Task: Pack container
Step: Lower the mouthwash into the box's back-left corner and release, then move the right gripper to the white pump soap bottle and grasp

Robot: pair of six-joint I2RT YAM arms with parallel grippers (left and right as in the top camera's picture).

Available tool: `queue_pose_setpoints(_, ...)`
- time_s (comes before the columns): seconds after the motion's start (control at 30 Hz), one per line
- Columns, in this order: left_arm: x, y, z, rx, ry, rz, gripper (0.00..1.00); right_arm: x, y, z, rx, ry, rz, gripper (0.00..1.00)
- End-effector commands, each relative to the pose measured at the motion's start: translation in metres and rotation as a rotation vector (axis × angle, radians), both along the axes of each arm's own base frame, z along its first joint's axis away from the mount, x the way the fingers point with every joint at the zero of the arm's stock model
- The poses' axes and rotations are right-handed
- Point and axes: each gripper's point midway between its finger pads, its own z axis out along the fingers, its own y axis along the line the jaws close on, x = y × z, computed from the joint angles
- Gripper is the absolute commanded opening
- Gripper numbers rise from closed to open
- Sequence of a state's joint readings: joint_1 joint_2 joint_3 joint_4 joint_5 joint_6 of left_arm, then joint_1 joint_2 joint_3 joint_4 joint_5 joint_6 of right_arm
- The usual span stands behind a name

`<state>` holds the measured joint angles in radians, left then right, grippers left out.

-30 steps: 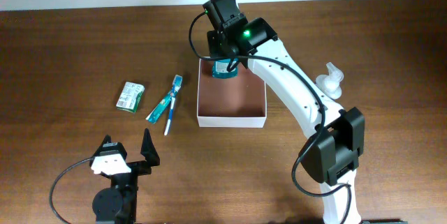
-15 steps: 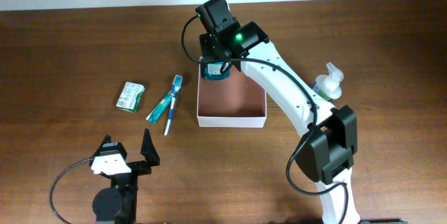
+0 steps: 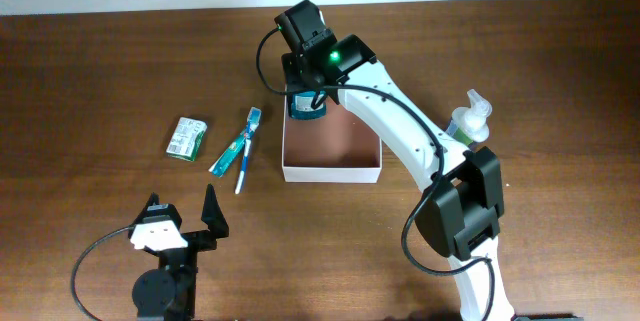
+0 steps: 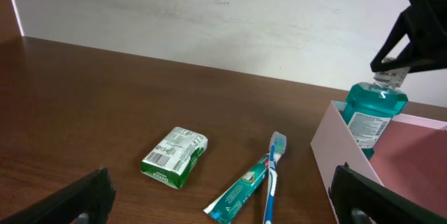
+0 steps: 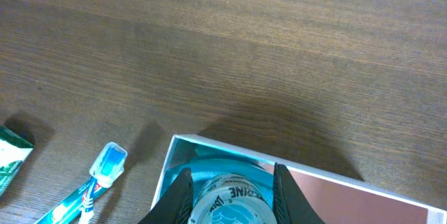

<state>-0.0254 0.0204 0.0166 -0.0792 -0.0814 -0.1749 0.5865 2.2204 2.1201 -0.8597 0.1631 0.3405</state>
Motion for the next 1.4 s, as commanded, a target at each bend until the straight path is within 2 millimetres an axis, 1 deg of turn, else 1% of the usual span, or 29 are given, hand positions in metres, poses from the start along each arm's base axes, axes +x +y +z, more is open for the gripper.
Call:
queue_pose_setpoints(0.0,0.0,-0.001,-0.001,0.018,-0.002,-0.009,1.0,0.002,0.007,0.014,0.025,-0.03,0.001,0.13)
queue_pose_setpoints(0.03,0.0,-0.001,-0.001,0.018,-0.002,-0.009,0.99,0.002,0.007,0.014,0.025,-0.03,0.001,0.2)
queue_pose_setpoints(0.07,0.0,-0.001,-0.001,0.018,-0.002,-0.009,0.99,0.002,0.007,0.013,0.024,-0.028,0.001,0.34)
queue_pose_setpoints(0.1,0.0,-0.001,-0.001,0.018,-0.002,-0.009,0.99,0.002,0.007,0.013,0.024,-0.028,0.001,0.42)
queue_pose_setpoints(0.13,0.0,-0.001,-0.001,0.019,-0.002,-0.009,0.99,0.001,0.007,0.013,0.023,-0.026,0.001,0.45)
queue_pose_setpoints(0.23,0.0,-0.001,-0.001,0.018,-0.002,-0.009,0.99,0.001,0.007,0.013,0.022,-0.025,0.001,0.67)
queue_pose_setpoints(0.3,0.0,-0.001,-0.001,0.018,-0.002,-0.009,0.99,0.001,0.007,0.013,0.022,-0.025,0.001,0.78)
queue_pose_setpoints(0.37,0.0,-0.001,-0.001,0.018,-0.002,-0.009,0.99,0.001,0.006,0.013,0.022,-0.025,0.001,0.83)
queue_pose_setpoints(0.47,0.0,-0.001,-0.001,0.018,-0.002,-0.009,0.99,0.003,0.003,0.018,0.014,-0.038,0.01,0.86)
queue_pose_setpoints(0.53,0.0,-0.001,-0.001,0.018,-0.002,-0.009,0.99,0.003,-0.003,0.029,0.014,-0.054,0.008,0.87)
queue_pose_setpoints(0.57,0.0,-0.001,-0.001,0.018,-0.002,-0.009,0.99,0.003,-0.008,0.038,0.02,-0.062,0.002,0.88)
queue_pose_setpoints(0.6,0.0,-0.001,-0.001,0.018,-0.002,-0.009,0.99,0.002,-0.016,0.052,0.027,-0.075,-0.009,0.88)
queue_pose_setpoints(0.63,0.0,-0.001,-0.001,0.018,-0.002,-0.009,0.99,0.001,-0.023,0.061,0.031,-0.081,-0.019,0.88)
queue_pose_setpoints(0.73,0.0,-0.001,-0.001,0.018,-0.002,-0.009,0.99,-0.006,-0.053,0.093,0.038,-0.095,-0.062,0.88)
queue_pose_setpoints(0.8,0.0,-0.001,-0.001,0.018,-0.002,-0.009,0.99,-0.011,-0.081,0.115,0.041,-0.104,-0.103,0.88)
queue_pose_setpoints(0.87,0.0,-0.001,-0.001,0.018,-0.002,-0.009,0.99,-0.02,-0.116,0.136,0.039,-0.108,-0.158,0.88)
queue_pose_setpoints(0.9,0.0,-0.001,-0.001,0.018,-0.002,-0.009,0.99,-0.023,-0.129,0.142,0.038,-0.108,-0.179,0.88)
queue_pose_setpoints(0.97,0.0,-0.001,-0.001,0.018,-0.002,-0.009,0.99,-0.035,-0.168,0.157,0.031,-0.103,-0.245,0.88)
queue_pose_setpoints(1.03,0.0,-0.001,-0.001,0.019,-0.002,-0.009,0.99,-0.045,-0.201,0.168,0.024,-0.097,-0.306,0.89)
queue_pose_setpoints(1.13,0.0,-0.001,-0.001,0.018,-0.002,-0.009,0.99,-0.061,-0.238,0.177,-0.013,-0.083,-0.348,0.89)
queue_pose_setpoints(1.2,0.0,-0.001,-0.001,0.018,-0.002,-0.009,1.0,-0.071,-0.261,0.177,-0.039,-0.057,-0.378,0.89)
queue_pose_setpoints(1.3,0.0,-0.001,-0.001,0.018,-0.002,-0.009,0.99,-0.085,-0.287,0.167,-0.066,0.013,-0.428,0.89)
queue_pose_setpoints(1.37,0.0,-0.001,-0.001,0.018,-0.002,-0.009,0.99,-0.092,-0.299,0.157,-0.082,0.067,-0.453,0.89)
